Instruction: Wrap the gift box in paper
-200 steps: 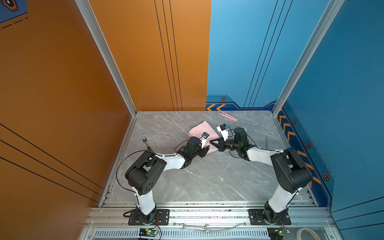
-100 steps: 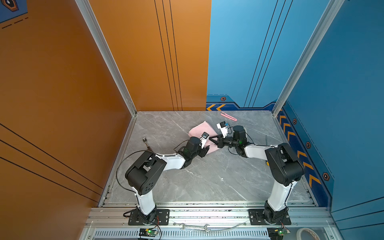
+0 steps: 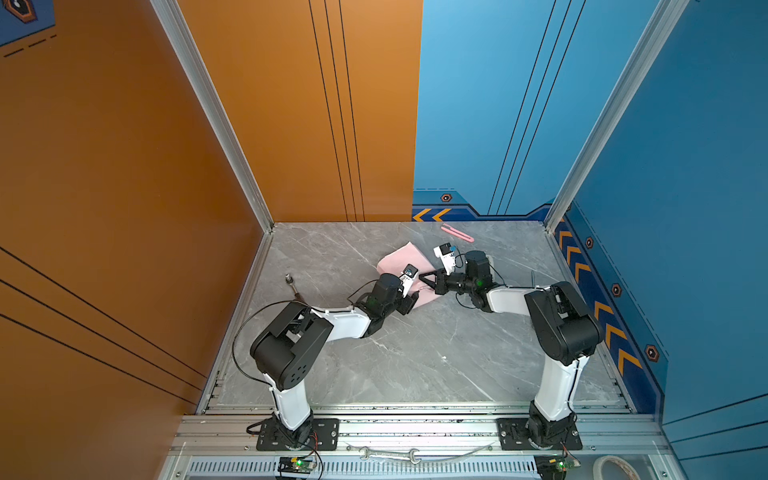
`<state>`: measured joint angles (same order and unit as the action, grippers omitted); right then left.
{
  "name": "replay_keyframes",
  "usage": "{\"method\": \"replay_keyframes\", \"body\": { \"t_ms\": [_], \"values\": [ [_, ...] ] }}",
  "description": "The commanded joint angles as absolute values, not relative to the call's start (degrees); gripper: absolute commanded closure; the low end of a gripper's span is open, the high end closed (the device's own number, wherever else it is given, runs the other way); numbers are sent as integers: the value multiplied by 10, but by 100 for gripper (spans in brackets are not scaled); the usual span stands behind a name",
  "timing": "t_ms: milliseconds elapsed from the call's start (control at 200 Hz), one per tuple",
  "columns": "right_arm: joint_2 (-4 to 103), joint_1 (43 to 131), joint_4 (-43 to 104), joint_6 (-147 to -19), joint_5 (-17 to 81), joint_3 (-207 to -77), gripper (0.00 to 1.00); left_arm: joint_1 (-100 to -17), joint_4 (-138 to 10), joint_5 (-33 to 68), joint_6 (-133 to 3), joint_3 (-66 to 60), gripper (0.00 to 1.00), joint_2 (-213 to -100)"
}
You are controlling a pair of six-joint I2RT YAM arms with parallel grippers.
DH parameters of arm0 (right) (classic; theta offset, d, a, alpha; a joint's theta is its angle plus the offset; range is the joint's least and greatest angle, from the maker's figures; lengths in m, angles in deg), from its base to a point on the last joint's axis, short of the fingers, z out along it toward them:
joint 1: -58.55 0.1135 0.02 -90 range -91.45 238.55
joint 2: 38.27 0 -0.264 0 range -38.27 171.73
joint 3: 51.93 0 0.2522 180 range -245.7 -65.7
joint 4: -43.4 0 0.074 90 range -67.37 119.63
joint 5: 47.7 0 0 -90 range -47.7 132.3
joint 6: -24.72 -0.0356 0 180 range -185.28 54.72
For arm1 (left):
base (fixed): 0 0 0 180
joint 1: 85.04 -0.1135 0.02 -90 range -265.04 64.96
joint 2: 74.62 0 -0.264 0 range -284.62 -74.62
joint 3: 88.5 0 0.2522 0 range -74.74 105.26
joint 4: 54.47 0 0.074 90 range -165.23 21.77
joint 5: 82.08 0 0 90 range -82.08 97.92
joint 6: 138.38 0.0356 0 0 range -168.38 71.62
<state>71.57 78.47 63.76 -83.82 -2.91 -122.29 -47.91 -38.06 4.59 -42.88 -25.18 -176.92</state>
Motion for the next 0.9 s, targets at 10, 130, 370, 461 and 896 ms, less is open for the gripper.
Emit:
{"method": "replay_keyframes", "body": {
  "t_ms": [10,130,370,461,896],
  "values": [
    [712,779,657,-856,-40,-1233,100,-487,-417,48,-433,-259,33,-1763],
    [677,778,665,-858,-53,-1211,100,-487,-416,48,-434,-258,33,-1764],
    [606,783,645,-858,-66,-1155,100,-488,-416,47,-435,-256,33,-1768],
    [587,787,628,-854,-67,-1141,100,-488,-416,47,-435,-255,33,-1768],
    [524,818,571,-838,-53,-1098,100,-488,-416,51,-436,-257,33,-1768]
  ]
}}
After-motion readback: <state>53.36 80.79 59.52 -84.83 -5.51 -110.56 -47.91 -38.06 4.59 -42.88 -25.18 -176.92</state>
